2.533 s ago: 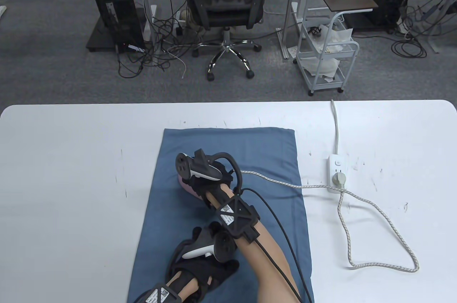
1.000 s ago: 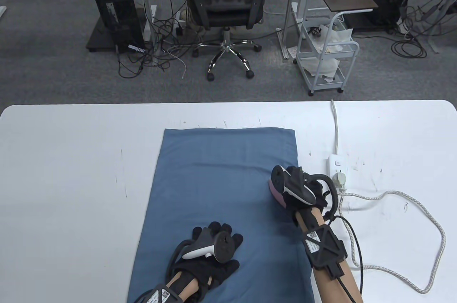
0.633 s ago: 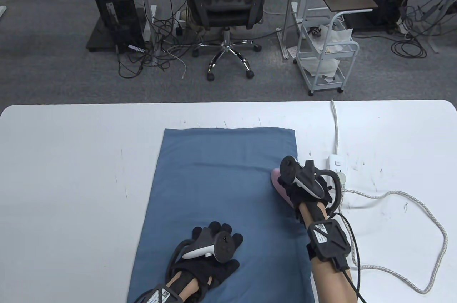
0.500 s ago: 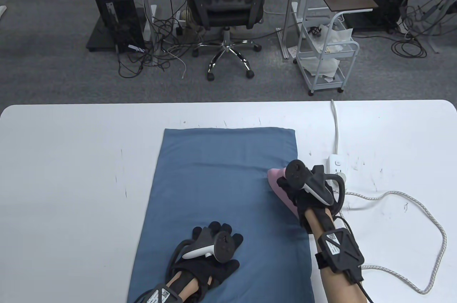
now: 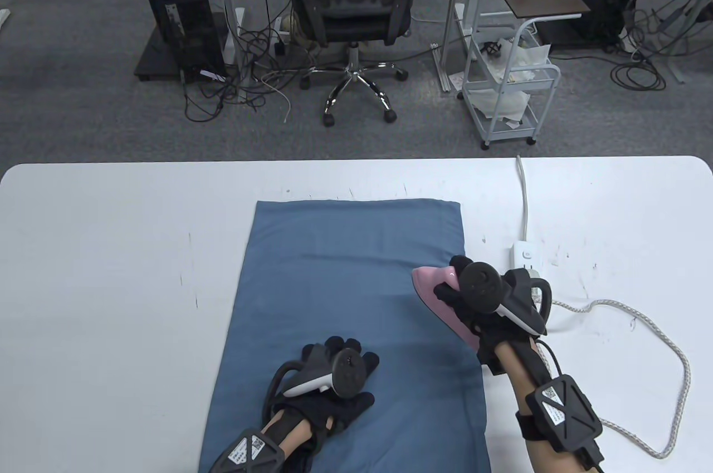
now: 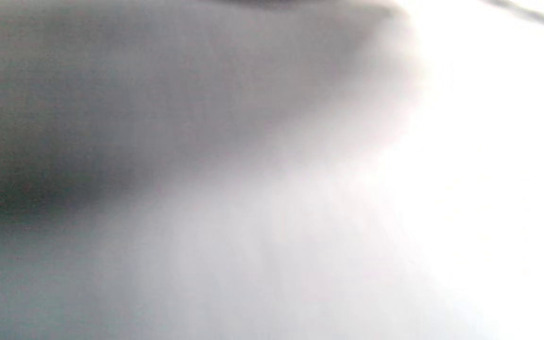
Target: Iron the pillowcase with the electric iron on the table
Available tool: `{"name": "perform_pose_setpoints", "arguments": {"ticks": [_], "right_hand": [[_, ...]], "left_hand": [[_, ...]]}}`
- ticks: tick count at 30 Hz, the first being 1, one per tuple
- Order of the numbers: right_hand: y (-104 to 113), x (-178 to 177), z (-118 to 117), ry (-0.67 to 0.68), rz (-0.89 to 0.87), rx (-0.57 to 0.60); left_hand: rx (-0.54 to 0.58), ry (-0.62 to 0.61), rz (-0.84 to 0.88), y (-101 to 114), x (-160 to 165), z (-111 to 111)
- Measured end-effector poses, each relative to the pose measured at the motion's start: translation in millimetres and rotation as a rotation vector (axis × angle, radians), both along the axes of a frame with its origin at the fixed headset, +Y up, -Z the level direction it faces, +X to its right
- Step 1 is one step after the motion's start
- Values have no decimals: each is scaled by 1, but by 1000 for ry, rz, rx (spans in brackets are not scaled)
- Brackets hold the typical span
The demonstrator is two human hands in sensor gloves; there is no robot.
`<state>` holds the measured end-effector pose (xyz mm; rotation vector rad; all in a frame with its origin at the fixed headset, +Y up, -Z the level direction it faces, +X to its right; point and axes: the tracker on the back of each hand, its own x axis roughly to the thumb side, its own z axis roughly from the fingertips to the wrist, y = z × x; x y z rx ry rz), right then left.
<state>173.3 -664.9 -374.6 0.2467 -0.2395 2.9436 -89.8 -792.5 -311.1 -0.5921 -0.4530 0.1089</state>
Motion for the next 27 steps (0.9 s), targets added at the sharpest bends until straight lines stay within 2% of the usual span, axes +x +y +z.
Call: {"name": "perform_pose_setpoints", "arguments": {"ticks": [7, 12, 17, 27], "right_hand": [[-4, 1, -4, 8, 8, -15], [-9, 0, -5, 9, 34, -33], [-12, -5, -5, 17, 41, -39], [-23, -43, 7, 126, 113, -66]], "left_hand": [[-9, 113, -79, -2, 1, -54], [-86, 113, -89, -18, -2, -60], [-154, 106, -36, -23, -11, -44], [-161, 96, -30, -24, -20, 19]]}}
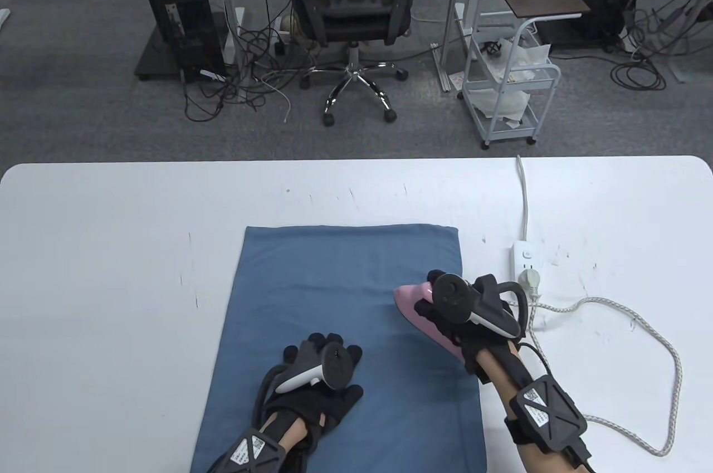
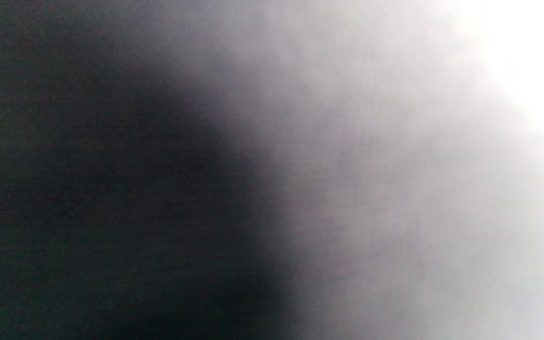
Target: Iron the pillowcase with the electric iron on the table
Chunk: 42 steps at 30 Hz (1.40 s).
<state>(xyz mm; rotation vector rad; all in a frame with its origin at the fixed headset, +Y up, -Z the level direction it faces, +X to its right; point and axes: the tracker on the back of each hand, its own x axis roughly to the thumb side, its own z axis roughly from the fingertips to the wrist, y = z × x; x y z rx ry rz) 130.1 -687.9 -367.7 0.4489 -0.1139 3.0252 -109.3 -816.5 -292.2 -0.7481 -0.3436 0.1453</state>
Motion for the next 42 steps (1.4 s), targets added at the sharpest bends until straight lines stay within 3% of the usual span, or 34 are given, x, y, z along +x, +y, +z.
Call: {"name": "perform_pose_setpoints", "arguments": {"ticks": [3, 10, 13, 16, 23, 28, 31, 34, 39, 42], "right_hand": [[-7, -19, 9, 67, 36, -22], [-30, -48, 27, 172, 139, -93], [-35, -50, 29, 161, 170, -52], [-36, -49, 13, 107, 196, -59], [-36, -36, -68, -134, 189, -74], [-34, -36, -80, -205, 163, -115], [-29, -39, -66, -150, 101, -119], [-23, -52, -38, -36, 54, -100], [-25, -75, 2, 119, 121, -114], [-33, -83, 8, 148, 156, -120]], "left_hand": [[0, 1, 1, 0, -1, 12], [-3, 2, 0, 0, -1, 14], [-4, 1, 0, 0, -1, 14], [-4, 0, 2, 0, -1, 14], [-6, -2, 3, 0, -1, 14], [-3, -2, 5, 0, -1, 14], [-2, -2, 3, 0, -1, 15], [-2, -2, 2, 0, -1, 15], [-2, -2, 2, 0, -1, 15], [-2, -2, 3, 0, -1, 15]]}}
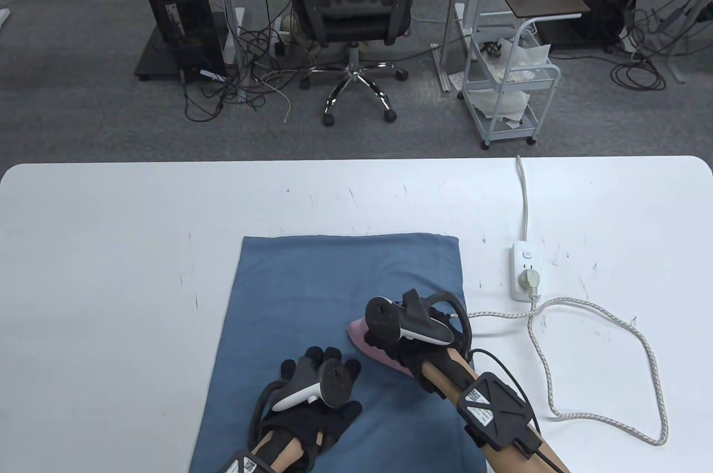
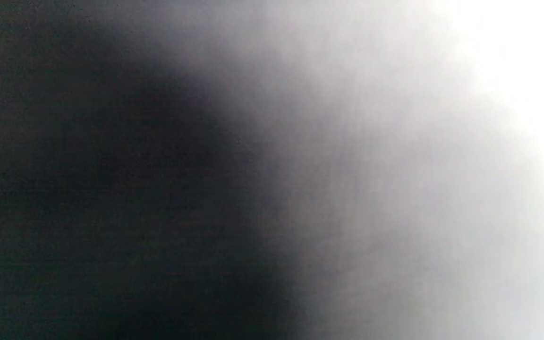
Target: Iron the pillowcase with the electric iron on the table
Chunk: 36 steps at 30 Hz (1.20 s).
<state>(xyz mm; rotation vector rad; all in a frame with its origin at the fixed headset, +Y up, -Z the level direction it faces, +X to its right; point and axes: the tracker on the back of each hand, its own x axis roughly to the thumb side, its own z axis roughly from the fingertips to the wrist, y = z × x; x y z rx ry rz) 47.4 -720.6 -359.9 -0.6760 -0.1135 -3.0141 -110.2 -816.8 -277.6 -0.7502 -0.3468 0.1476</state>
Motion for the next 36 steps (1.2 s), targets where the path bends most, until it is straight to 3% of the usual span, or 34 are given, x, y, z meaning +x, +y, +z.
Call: {"name": "perform_pose_setpoints", "arguments": {"ticks": [4, 10, 14, 18, 23, 26, 29, 33, 36], "right_hand": [[-2, -2, -14, -42, -4, 48], [-3, -1, -86, -246, -18, 56], [-4, -1, -106, -298, -53, 40], [-1, -1, -105, -281, -67, 11], [5, -15, -63, -122, -139, -39], [4, -25, -36, -16, -79, -48], [0, -31, -25, 34, -21, -14], [-2, -37, -35, 16, -23, -9], [-3, -44, -63, -52, -23, 15]], "left_hand": [[-1, -1, 3, 0, 0, 0], [-1, -1, 5, 0, 0, 0], [-2, -1, 6, 0, 0, 0], [-2, -2, 5, 0, 0, 0], [-2, -1, 3, 0, 0, 0], [-2, -1, 3, 0, 0, 0], [-1, -1, 3, 0, 0, 0], [-3, -2, 3, 0, 0, 0], [-4, -3, 4, 0, 0, 0]]}}
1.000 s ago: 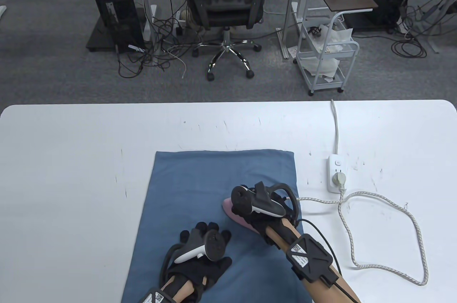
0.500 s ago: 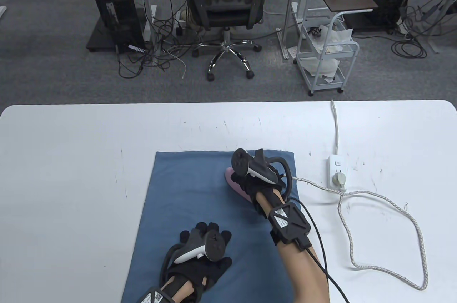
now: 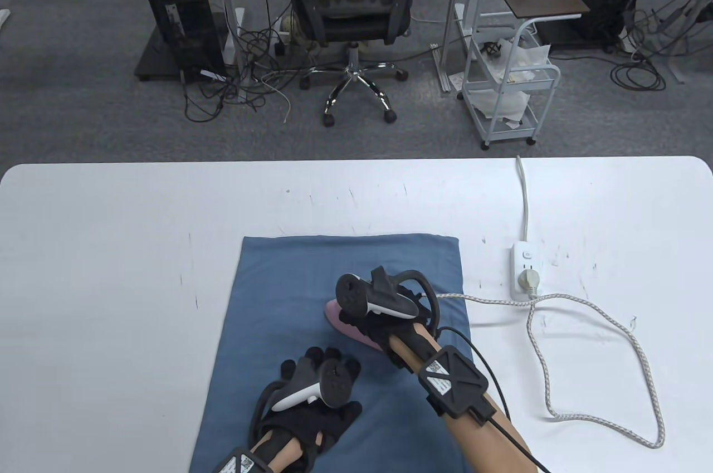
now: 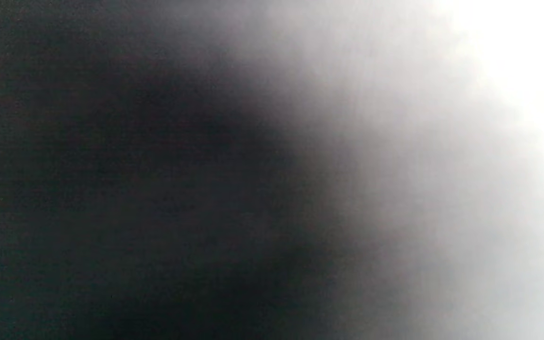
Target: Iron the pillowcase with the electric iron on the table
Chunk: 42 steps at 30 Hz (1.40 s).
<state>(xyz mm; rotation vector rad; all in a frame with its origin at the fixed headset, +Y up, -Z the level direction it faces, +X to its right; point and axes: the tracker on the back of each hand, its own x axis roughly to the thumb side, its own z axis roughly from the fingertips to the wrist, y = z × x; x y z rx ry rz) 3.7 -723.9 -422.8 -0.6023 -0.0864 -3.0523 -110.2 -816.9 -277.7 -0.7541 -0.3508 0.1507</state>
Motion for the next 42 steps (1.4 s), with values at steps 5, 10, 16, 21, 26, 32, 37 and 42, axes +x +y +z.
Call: {"name": "perform_pose_setpoints", "arguments": {"ticks": [5, 10, 16, 21, 26, 32, 37, 42], "right_hand": [[-1, -6, -44, -128, -8, 15], [1, -6, -52, -123, -34, -19], [7, -9, -16, 41, -80, -10], [9, -12, 22, 157, -17, -55], [1, -15, 26, 189, -8, -14], [-1, -45, -12, 113, -23, 21], [-1, -67, -50, -2, -34, 20], [4, -65, -44, 50, -66, -26]], "left_hand": [[-1, -1, 3, 0, 0, 0], [-1, -1, 4, 0, 0, 0], [0, -1, 3, 0, 0, 0], [0, -2, 1, 0, 0, 0], [1, -9, -3, 0, 0, 0], [0, -11, -3, -1, 0, 0], [1, -12, -7, 0, 0, 0], [2, -12, -8, 0, 1, 0]]}}
